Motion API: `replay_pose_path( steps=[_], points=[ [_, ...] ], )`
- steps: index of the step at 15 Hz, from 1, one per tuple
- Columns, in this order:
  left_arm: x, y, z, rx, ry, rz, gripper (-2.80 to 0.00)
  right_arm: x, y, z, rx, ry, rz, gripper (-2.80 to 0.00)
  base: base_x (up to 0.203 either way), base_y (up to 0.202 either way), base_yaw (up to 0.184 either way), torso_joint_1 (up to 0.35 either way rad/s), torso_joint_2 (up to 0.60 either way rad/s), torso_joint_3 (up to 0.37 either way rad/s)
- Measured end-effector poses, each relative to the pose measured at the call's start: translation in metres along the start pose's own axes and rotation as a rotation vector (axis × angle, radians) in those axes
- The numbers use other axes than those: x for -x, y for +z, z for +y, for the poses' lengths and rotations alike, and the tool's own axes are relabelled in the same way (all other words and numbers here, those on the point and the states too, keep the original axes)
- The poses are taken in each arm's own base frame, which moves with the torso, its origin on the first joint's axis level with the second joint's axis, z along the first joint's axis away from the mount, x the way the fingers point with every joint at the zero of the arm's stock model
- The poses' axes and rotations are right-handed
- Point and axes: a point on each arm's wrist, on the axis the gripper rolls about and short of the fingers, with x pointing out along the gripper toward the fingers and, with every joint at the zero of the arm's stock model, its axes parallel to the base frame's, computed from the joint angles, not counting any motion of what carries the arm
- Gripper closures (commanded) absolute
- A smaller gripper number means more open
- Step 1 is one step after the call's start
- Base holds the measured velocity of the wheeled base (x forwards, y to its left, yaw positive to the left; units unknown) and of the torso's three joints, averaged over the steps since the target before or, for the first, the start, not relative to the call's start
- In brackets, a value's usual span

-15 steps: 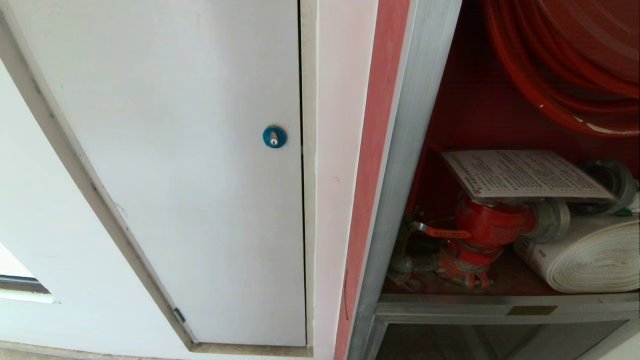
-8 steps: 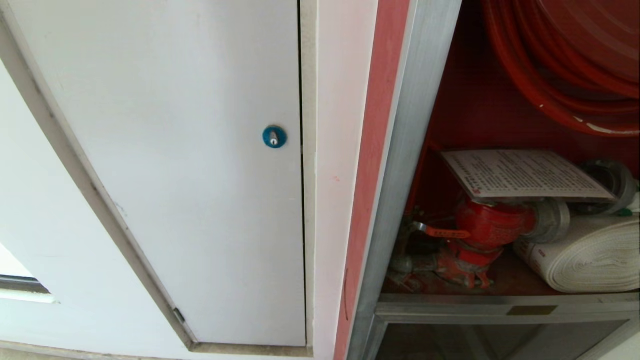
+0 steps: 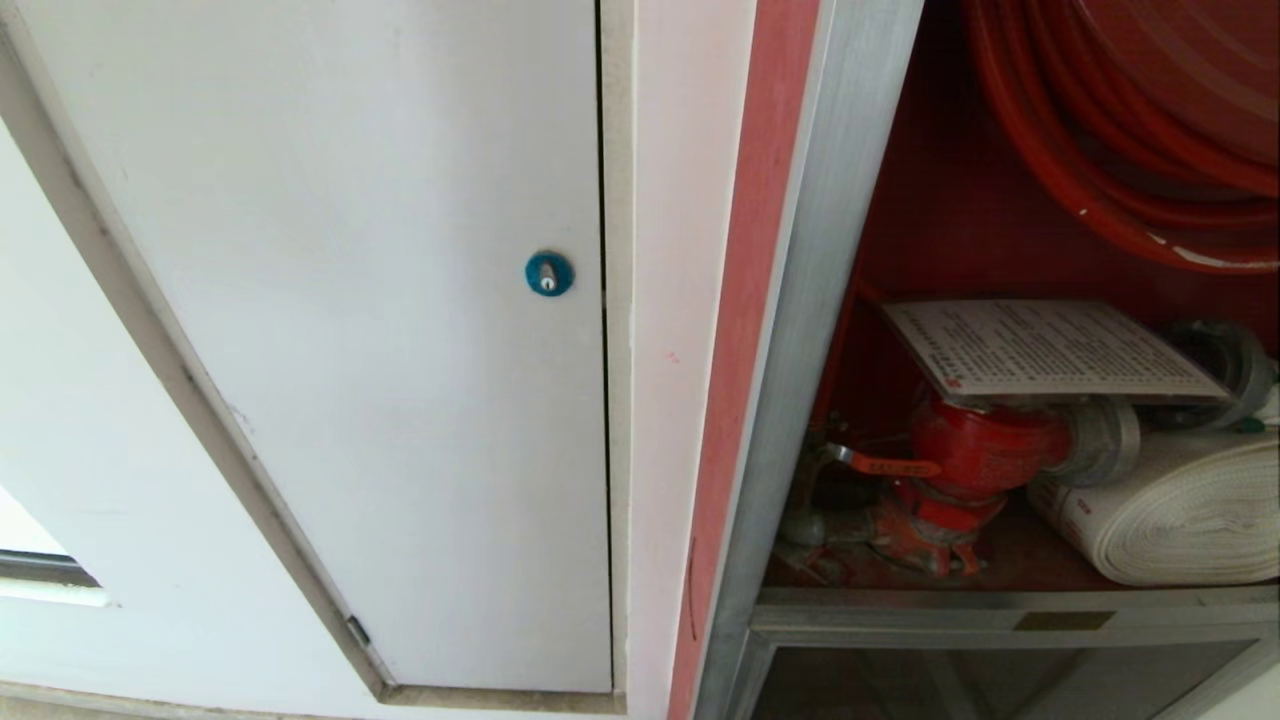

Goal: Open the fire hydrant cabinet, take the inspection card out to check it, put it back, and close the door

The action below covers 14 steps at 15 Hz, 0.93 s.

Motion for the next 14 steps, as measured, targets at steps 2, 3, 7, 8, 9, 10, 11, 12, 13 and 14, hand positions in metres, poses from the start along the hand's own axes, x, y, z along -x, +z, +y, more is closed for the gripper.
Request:
replay_pose_path(
  steps=[2,3,7,8,9,10,11,12,13,14],
  points=[
    [0.0000,0.0000,0.0000,0.000,0.000,0.000,0.00,-0.0001,-0.0001,0.0000,0.000,0.000,0.000,0.00,0.000,0.000,0.000,0.000,0.00,0.000],
    [0.0000,0.0000,0.0000,0.000,0.000,0.000,0.00,-0.0001,-0.0001,0.0000,0.000,0.000,0.000,0.00,0.000,0.000,0.000,0.000,0.00,0.000],
    [0.0000,0.0000,0.0000,0.000,0.000,0.000,0.00,0.0000,0.0000,0.0000,0.000,0.000,0.000,0.00,0.000,0.000,0.000,0.000,0.00,0.000],
    [0.0000,0.0000,0.0000,0.000,0.000,0.000,0.00,0.0000,0.0000,0.0000,0.000,0.000,0.000,0.00,0.000,0.000,0.000,0.000,0.00,0.000],
    [0.0000,0.0000,0.0000,0.000,0.000,0.000,0.00,0.0000,0.0000,0.0000,0.000,0.000,0.000,0.00,0.000,0.000,0.000,0.000,0.00,0.000],
    [0.0000,0.0000,0.0000,0.000,0.000,0.000,0.00,0.0000,0.0000,0.0000,0.001,0.000,0.000,0.00,0.000,0.000,0.000,0.000,0.00,0.000],
    [0.0000,0.0000,0.0000,0.000,-0.001,0.000,0.00,0.0000,0.0000,0.0000,0.001,0.000,0.000,0.00,0.000,0.000,0.000,0.000,0.00,0.000],
    [0.0000,0.0000,0.0000,0.000,0.000,0.000,0.00,0.0000,0.0000,0.0000,0.001,0.000,0.000,0.00,0.000,0.000,0.000,0.000,0.00,0.000],
    [0.0000,0.0000,0.0000,0.000,0.000,0.000,0.00,0.0000,0.0000,0.0000,0.001,0.000,0.000,0.00,0.000,0.000,0.000,0.000,0.00,0.000],
    [0.0000,0.0000,0.0000,0.000,0.000,0.000,0.00,0.0000,0.0000,0.0000,0.002,0.000,0.000,0.00,0.000,0.000,0.000,0.000,0.00,0.000]
  ],
)
